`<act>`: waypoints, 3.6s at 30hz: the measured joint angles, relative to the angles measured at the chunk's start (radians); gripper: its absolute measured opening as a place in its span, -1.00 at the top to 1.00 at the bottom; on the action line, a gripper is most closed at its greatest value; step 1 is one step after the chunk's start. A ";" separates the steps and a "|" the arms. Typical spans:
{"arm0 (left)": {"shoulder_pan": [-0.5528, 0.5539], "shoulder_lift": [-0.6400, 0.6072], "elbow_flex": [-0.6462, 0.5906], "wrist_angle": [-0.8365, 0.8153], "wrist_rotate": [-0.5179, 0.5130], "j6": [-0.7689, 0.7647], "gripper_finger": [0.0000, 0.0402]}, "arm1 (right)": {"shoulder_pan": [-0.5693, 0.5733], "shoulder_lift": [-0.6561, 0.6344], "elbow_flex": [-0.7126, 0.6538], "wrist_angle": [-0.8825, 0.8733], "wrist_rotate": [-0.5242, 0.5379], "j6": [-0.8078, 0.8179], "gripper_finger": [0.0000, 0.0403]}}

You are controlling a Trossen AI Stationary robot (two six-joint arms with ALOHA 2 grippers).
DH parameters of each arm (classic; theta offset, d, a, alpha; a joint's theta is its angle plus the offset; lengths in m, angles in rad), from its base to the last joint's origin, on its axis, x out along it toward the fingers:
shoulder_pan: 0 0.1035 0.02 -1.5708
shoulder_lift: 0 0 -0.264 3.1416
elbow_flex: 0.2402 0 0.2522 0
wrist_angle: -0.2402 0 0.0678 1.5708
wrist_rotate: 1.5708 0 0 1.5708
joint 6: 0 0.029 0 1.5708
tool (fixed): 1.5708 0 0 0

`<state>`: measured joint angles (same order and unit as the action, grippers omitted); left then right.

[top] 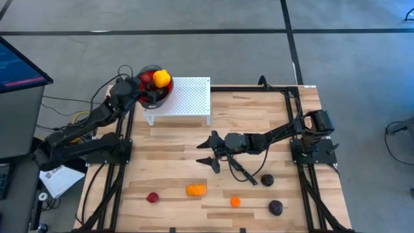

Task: Pick & Place Fruit
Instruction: Put the right red pomegranate into the red strainer bowl on the shelf, then put the red pomegranate into the red strainer bowl on the shelf

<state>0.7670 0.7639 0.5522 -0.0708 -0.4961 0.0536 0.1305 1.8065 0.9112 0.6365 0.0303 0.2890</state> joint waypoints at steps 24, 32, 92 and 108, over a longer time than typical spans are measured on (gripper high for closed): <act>-0.030 -0.057 0.074 0.005 0.126 0.069 -0.26 | -0.010 0.000 0.000 0.000 0.000 0.000 -0.52; -0.315 -0.128 0.077 -0.019 0.524 0.153 -0.19 | -0.011 0.000 0.000 0.000 0.000 0.000 -0.52; -1.938 0.789 0.039 -0.190 -0.157 -1.316 -0.26 | -0.011 0.000 0.000 0.091 0.000 -0.036 -0.52; -1.651 0.406 0.039 -0.312 -0.030 -1.064 0.11 | -0.011 0.000 0.000 0.093 0.000 -0.036 -0.52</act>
<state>-0.8845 1.1700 0.5909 -0.3830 -0.5260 -1.0103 0.1200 1.8061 0.9112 0.7290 0.0299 0.2527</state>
